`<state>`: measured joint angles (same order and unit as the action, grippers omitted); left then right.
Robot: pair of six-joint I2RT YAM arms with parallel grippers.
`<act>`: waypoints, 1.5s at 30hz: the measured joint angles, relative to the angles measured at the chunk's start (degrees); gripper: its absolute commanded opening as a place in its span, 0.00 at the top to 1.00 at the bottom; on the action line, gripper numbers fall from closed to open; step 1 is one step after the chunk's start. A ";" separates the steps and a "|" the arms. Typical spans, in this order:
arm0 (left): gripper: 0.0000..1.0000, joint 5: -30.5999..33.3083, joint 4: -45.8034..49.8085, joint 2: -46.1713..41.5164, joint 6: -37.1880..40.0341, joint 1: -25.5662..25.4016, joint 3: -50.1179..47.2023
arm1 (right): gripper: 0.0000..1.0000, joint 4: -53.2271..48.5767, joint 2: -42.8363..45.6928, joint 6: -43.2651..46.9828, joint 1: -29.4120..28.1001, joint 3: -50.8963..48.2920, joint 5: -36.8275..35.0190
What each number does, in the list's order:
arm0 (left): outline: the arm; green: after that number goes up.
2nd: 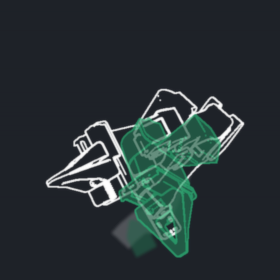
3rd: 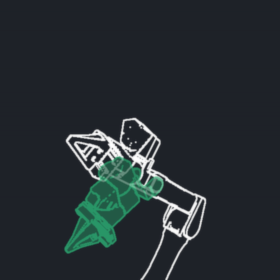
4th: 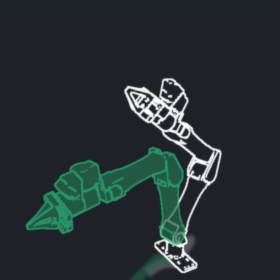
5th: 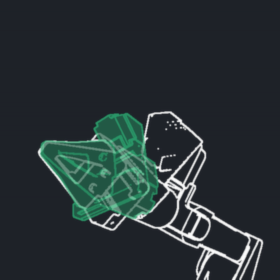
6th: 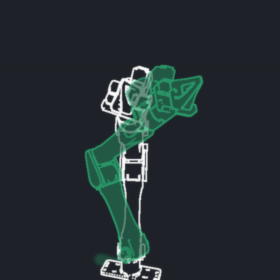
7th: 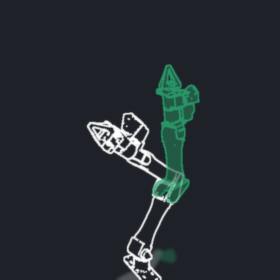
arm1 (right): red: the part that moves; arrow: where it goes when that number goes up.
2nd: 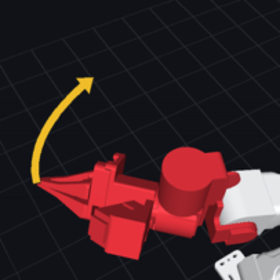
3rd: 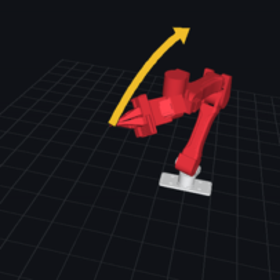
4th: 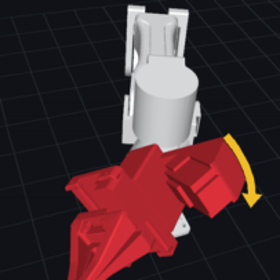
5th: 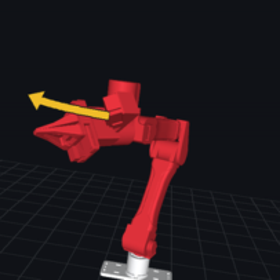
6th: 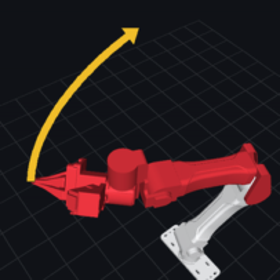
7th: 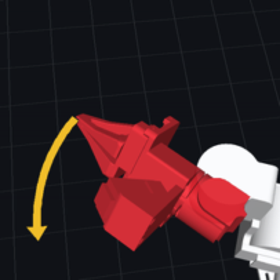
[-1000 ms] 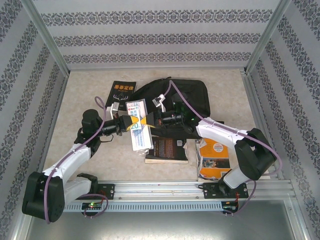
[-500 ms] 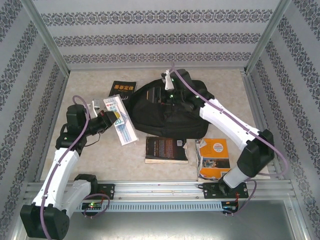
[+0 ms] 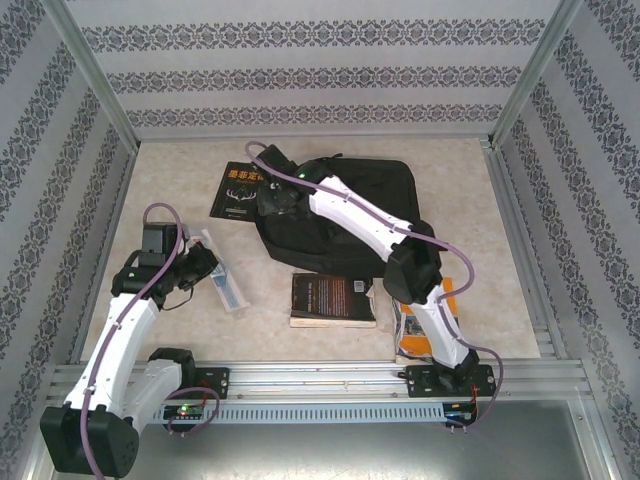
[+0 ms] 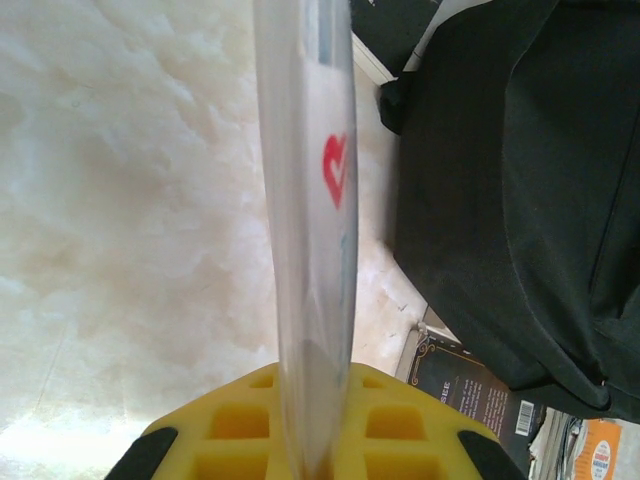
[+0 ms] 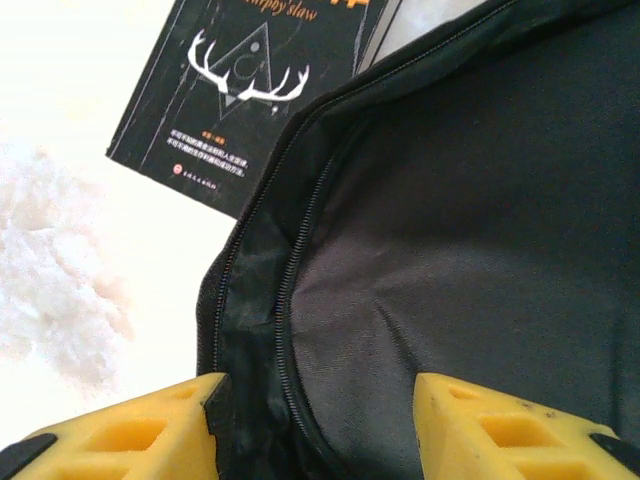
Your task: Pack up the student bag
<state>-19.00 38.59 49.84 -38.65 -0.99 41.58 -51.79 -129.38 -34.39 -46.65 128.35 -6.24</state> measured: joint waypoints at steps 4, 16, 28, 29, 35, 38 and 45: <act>1.00 0.00 0.00 0.70 0.61 0.00 -0.28 | 0.50 -3.65 -3.80 -1.57 -0.07 5.86 -1.70; 1.00 -0.70 -0.26 1.22 0.96 0.00 -0.85 | 0.45 -14.14 -2.91 0.11 0.61 4.07 -17.55; 1.00 -1.95 -0.70 1.55 0.96 0.00 -1.62 | 0.39 -11.96 6.75 0.50 10.27 -11.76 -18.43; 1.00 -1.92 -0.74 1.70 0.96 0.00 -1.62 | 0.39 -11.61 6.73 0.52 10.64 -11.76 -17.40; 1.00 -1.95 -0.90 1.92 0.98 0.00 -1.62 | 0.39 -8.13 6.71 0.59 11.26 -11.76 -11.63; 1.00 -2.03 -0.94 1.92 0.96 0.13 -1.62 | 0.41 -6.93 6.58 0.55 11.26 -11.76 -9.88; 1.00 -2.95 -1.27 1.97 0.96 0.42 -1.62 | 0.57 -5.53 4.48 0.07 12.04 -12.96 -7.78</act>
<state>-21.96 37.32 51.81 -37.69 -0.58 39.97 -57.32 -124.90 -34.33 -34.61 115.39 -14.02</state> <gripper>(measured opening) 0.092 0.494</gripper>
